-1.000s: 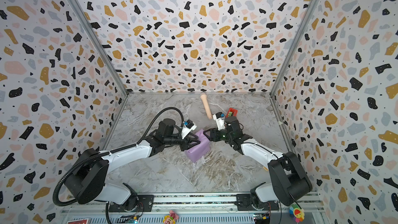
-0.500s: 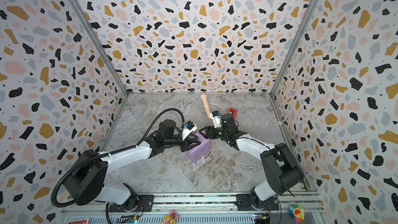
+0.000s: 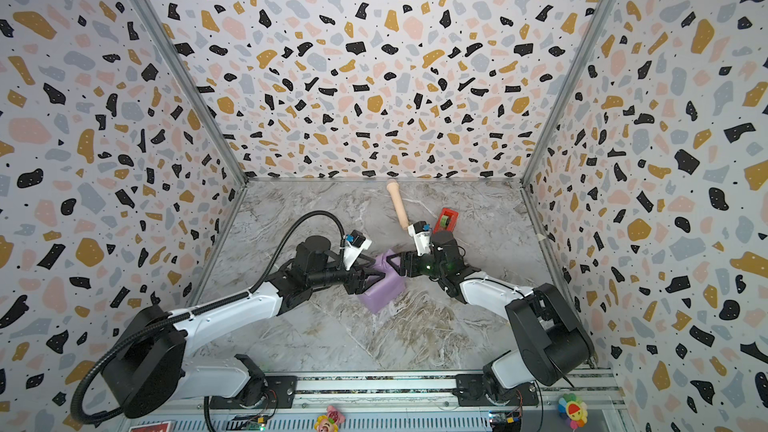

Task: Wrap the gift box in paper

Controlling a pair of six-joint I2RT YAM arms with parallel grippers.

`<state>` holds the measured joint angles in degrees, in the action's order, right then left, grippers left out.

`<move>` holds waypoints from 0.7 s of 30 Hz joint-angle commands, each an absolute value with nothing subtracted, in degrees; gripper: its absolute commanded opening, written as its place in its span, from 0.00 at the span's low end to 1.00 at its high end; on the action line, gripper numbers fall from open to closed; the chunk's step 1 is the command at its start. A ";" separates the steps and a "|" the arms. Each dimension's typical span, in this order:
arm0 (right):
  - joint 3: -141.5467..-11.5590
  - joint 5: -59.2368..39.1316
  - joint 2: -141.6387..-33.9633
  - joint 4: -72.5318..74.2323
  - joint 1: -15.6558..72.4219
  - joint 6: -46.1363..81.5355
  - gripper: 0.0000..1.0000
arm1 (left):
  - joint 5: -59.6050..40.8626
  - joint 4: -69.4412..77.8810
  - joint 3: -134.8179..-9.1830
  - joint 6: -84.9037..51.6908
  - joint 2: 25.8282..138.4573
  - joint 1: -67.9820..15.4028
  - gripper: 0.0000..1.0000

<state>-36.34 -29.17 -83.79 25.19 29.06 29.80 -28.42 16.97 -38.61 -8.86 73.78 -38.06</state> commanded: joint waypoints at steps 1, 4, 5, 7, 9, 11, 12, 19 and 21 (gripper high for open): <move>-33.93 -27.71 -84.11 20.63 29.55 27.18 0.70 | -23.89 21.68 -37.38 -13.77 69.39 -38.33 0.66; -33.59 -27.61 -84.20 20.69 29.59 26.72 0.70 | -16.60 18.07 -36.75 -14.99 67.12 -38.00 0.68; -33.58 -27.60 -84.20 20.80 29.61 26.66 0.70 | -15.44 17.24 -36.50 -15.40 66.69 -37.61 0.68; -33.42 -27.60 -84.36 21.05 29.62 26.64 0.70 | -14.44 17.23 -35.49 -16.30 66.06 -36.56 0.68; -33.40 -27.85 -84.63 21.36 29.57 26.84 0.70 | -13.83 17.17 -34.80 -18.27 65.56 -35.10 0.68; -33.49 -28.02 -84.86 21.53 29.62 26.89 0.69 | -14.78 17.99 -33.98 -19.48 64.68 -33.49 0.68; -33.57 -28.06 -84.97 21.53 29.62 26.89 0.69 | -15.62 18.85 -33.44 -19.59 64.07 -33.06 0.69; -33.84 -27.88 -84.99 21.19 29.57 26.83 0.69 | -22.20 17.74 -36.96 -15.20 67.65 -33.18 0.66; -33.93 -27.86 -85.03 21.18 29.60 26.89 0.69 | -22.89 18.28 -38.30 -15.03 69.24 -33.65 0.63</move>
